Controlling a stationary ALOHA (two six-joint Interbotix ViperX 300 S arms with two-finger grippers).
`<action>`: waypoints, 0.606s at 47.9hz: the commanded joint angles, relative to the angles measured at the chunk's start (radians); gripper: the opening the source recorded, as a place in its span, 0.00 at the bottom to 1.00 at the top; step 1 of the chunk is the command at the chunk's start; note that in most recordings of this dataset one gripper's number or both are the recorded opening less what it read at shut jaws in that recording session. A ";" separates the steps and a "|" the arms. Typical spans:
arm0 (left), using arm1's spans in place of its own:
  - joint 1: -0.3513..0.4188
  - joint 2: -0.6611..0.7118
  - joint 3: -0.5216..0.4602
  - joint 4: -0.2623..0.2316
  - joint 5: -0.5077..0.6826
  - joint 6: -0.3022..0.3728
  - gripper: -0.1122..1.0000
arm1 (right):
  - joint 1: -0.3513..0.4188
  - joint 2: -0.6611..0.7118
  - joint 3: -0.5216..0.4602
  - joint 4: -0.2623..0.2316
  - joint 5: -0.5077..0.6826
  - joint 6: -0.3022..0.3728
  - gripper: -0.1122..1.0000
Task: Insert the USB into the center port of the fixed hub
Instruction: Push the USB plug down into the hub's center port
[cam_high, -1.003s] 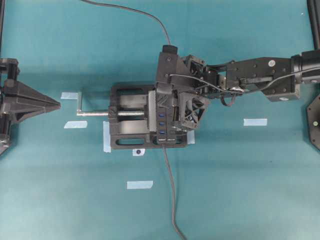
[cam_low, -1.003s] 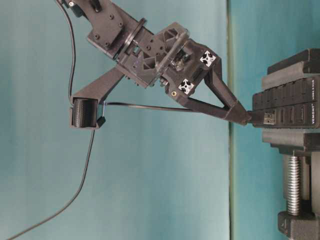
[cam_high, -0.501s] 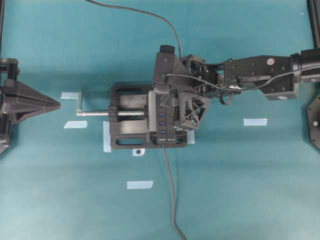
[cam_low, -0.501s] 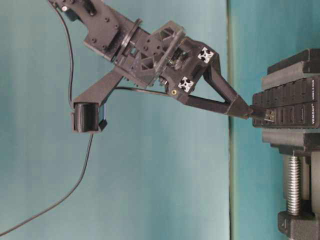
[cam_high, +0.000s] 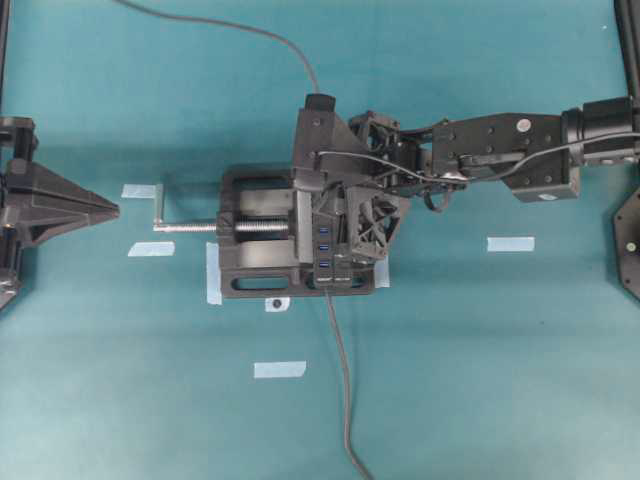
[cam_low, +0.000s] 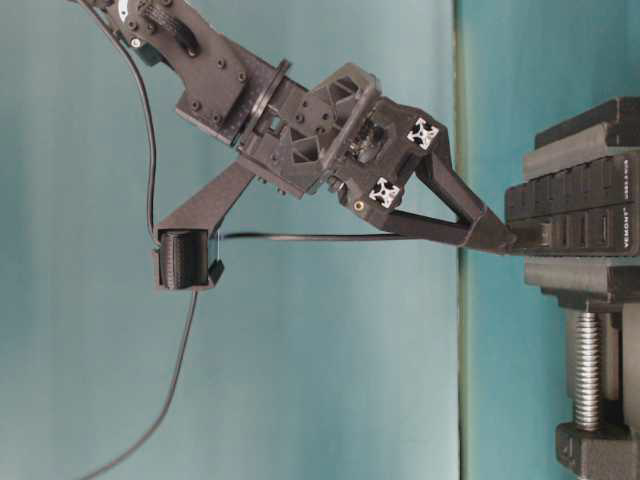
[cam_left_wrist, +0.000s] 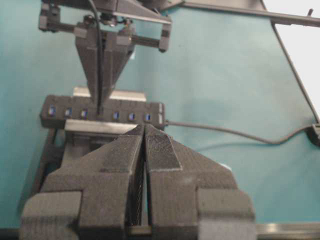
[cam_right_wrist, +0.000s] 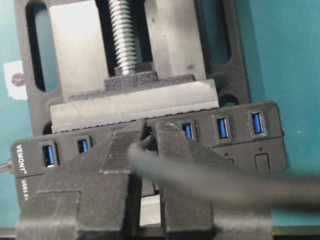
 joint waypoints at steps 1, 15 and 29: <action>-0.002 0.005 -0.012 0.003 -0.011 -0.002 0.10 | 0.003 -0.014 -0.011 -0.002 -0.002 -0.006 0.15; -0.002 0.003 -0.012 0.003 -0.011 -0.003 0.10 | 0.003 -0.011 -0.003 -0.002 0.002 -0.008 0.15; -0.002 0.005 -0.012 0.003 -0.011 -0.003 0.10 | 0.005 -0.006 0.006 0.002 0.002 -0.008 0.15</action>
